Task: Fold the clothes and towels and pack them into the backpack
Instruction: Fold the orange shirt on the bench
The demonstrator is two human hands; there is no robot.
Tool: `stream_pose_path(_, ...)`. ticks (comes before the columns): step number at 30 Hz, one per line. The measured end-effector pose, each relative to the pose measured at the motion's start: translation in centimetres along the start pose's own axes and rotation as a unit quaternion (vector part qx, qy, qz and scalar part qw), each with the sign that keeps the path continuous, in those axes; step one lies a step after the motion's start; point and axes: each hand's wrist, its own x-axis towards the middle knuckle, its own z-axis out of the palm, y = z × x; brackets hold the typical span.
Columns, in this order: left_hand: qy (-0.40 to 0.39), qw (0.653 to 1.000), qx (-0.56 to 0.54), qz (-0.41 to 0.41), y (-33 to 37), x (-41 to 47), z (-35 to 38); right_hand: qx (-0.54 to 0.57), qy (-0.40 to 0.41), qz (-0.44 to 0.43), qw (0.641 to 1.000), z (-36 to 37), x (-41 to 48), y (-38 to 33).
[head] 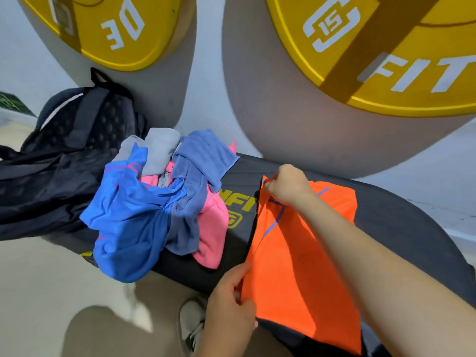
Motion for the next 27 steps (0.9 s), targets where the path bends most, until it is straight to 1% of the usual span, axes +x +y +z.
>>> stream_pose_path(3,0.007,0.999,0.042,0.007,-0.3,0.3,-0.1,0.044,-0.024,-0.022,0.999,1.3,0.1,0.5)
stream_pose_path(6,0.030,0.999,0.038,0.004,-0.7,0.8,-0.2,0.096,-0.043,-0.054,0.993,2.0,-0.6,1.3)
stream_pose_path(8,0.074,0.997,0.017,0.007,-1.0,1.2,-0.1,0.111,-0.034,-0.066,0.991,2.5,-1.3,1.8)
stream_pose_path(9,0.102,0.994,0.026,0.010,-1.0,1.2,0.0,0.113,-0.025,-0.072,0.991,2.9,-1.7,2.0)
stream_pose_path(10,0.122,0.991,0.059,0.014,-1.0,1.0,0.2,0.110,-0.014,-0.080,0.991,3.3,-2.1,2.1)
stream_pose_path(12,0.144,0.977,0.155,0.036,-1.1,0.6,0.6,0.084,0.014,-0.105,0.991,4.1,-3.1,2.1)
stream_pose_path(14,0.147,0.966,0.205,0.065,-1.4,0.4,1.1,0.044,0.038,-0.134,0.989,5.1,-4.3,1.9)
stream_pose_path(16,0.120,0.962,0.240,0.053,-1.1,0.2,1.1,-0.014,0.064,-0.150,0.987,6.5,-5.7,1.7)
stream_pose_path(18,0.101,0.956,0.273,0.038,-0.6,0.1,0.8,-0.091,0.091,-0.147,0.981,7.7,-6.7,1.8)
stream_pose_path(19,0.102,0.954,0.279,0.034,-0.4,0.0,0.6,-0.119,0.092,-0.141,0.979,8.0,-6.9,1.8)
stream_pose_path(21,0.105,0.956,0.274,0.026,-0.5,0.2,0.5,-0.142,0.064,-0.127,0.980,8.3,-6.8,1.8)
stream_pose_path(23,0.114,0.960,0.252,0.034,-0.7,0.4,0.5,-0.141,0.043,-0.115,0.982,8.3,-6.3,1.6)
stream_pose_path(25,0.108,0.967,0.226,0.039,-0.4,0.4,0.5,-0.145,0.026,-0.117,0.982,8.1,-6.0,1.6)
stream_pose_path(27,0.096,0.979,0.180,0.019,-0.1,0.4,0.5,-0.099,0.011,-0.138,0.985,7.5,-6.1,1.8)
